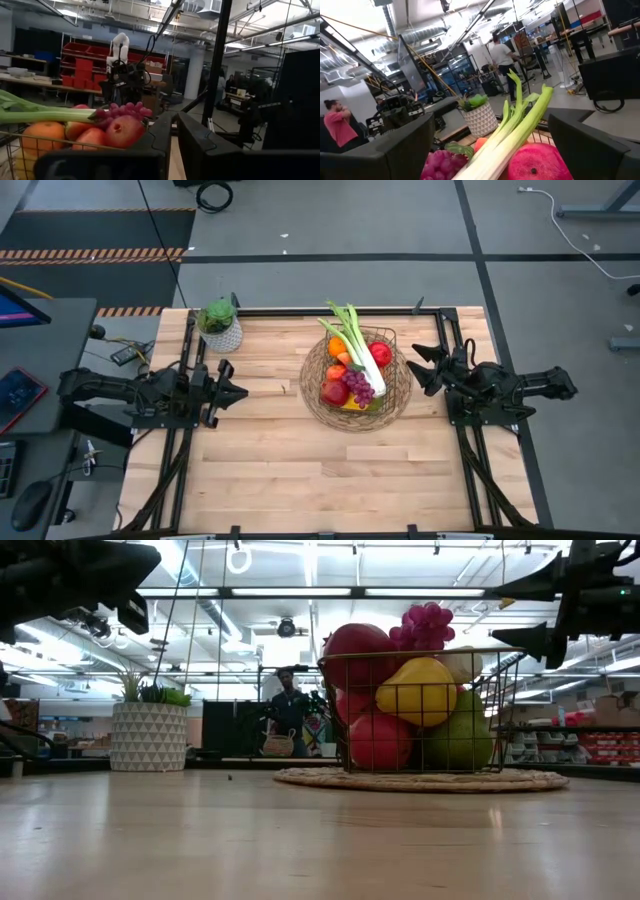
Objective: Build produce basket
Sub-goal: Return to Home Position
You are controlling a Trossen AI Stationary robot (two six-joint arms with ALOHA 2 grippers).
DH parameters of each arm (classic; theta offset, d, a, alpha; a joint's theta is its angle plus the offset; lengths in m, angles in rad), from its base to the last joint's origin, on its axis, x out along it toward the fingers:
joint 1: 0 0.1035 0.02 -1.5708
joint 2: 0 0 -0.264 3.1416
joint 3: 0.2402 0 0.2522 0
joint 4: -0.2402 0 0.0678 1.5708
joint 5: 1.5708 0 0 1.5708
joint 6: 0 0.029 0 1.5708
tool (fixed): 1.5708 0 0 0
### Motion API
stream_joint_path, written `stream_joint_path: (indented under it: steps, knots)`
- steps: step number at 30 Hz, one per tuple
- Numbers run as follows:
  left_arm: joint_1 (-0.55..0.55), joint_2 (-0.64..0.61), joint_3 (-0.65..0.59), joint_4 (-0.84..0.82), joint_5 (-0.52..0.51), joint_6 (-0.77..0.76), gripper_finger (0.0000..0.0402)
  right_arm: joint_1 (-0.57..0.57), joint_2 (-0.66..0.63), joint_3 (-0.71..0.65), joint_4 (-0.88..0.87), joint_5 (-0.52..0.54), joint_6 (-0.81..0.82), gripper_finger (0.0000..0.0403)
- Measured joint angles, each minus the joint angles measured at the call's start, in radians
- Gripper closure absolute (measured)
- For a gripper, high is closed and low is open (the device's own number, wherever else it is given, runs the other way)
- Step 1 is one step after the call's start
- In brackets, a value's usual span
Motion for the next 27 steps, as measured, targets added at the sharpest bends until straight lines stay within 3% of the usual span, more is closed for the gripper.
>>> stream_joint_path:
  steps: [27]
  knots:
    - [0.000, 0.000, 0.000, 0.001, 0.000, 0.005, 0.0367, 0.000, 0.000, 0.000, 0.000, 0.002, -0.002, 0.0010]
